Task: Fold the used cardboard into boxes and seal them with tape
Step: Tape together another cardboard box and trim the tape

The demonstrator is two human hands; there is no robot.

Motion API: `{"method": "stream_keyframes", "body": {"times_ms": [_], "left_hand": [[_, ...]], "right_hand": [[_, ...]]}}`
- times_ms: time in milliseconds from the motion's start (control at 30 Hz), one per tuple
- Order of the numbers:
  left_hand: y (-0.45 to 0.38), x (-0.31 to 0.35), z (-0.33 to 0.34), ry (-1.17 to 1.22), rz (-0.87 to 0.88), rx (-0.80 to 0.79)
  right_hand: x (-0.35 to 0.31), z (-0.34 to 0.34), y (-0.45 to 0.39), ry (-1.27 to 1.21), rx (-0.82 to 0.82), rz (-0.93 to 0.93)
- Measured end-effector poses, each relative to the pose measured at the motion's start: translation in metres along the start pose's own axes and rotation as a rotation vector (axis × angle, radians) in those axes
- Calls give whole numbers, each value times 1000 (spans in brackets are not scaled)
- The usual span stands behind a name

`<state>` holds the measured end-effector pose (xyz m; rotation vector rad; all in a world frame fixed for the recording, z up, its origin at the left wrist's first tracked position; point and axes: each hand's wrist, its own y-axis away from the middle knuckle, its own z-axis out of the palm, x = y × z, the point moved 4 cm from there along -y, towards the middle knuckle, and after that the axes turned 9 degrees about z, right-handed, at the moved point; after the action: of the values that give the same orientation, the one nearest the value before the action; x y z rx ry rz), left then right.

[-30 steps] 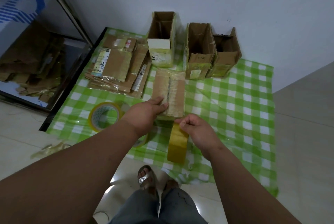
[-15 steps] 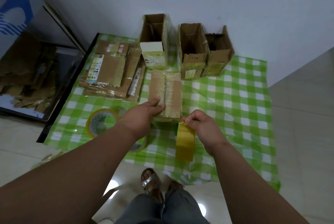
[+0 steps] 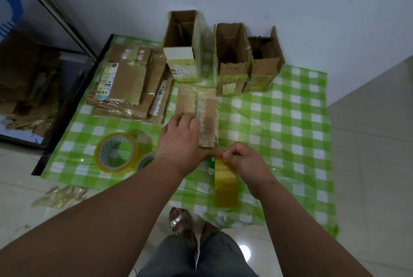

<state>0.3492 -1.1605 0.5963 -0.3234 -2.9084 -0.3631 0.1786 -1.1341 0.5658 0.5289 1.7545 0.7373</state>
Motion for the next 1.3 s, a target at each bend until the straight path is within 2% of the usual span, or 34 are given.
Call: {"method": "stream_keyframes", "body": {"times_ms": [600, 833, 900, 967, 1033, 1133, 1233, 1300], "left_hand": [[-4, 6, 1, -7, -12, 29], [-5, -9, 1, 202, 30, 47], [3, -12, -4, 143, 44, 121], [13, -10, -10, 57, 48, 281], [21, 0, -14, 155, 127, 382], [27, 19, -5, 374, 174, 197], [30, 24, 12, 580, 41, 13], [33, 23, 17, 714, -86, -10]], "right_hand": [[4, -6, -9, 40, -25, -21], [-3, -7, -8, 179, -10, -57], [-7, -6, -5, 231, -23, -65], [-9, -4, -4, 241, -41, -63], [-9, -2, -3, 233, -63, -63], [-8, 0, 0, 195, -95, -66], [-8, -1, 4, 121, -127, -48], [-8, 0, 8, 102, -147, -30]]}}
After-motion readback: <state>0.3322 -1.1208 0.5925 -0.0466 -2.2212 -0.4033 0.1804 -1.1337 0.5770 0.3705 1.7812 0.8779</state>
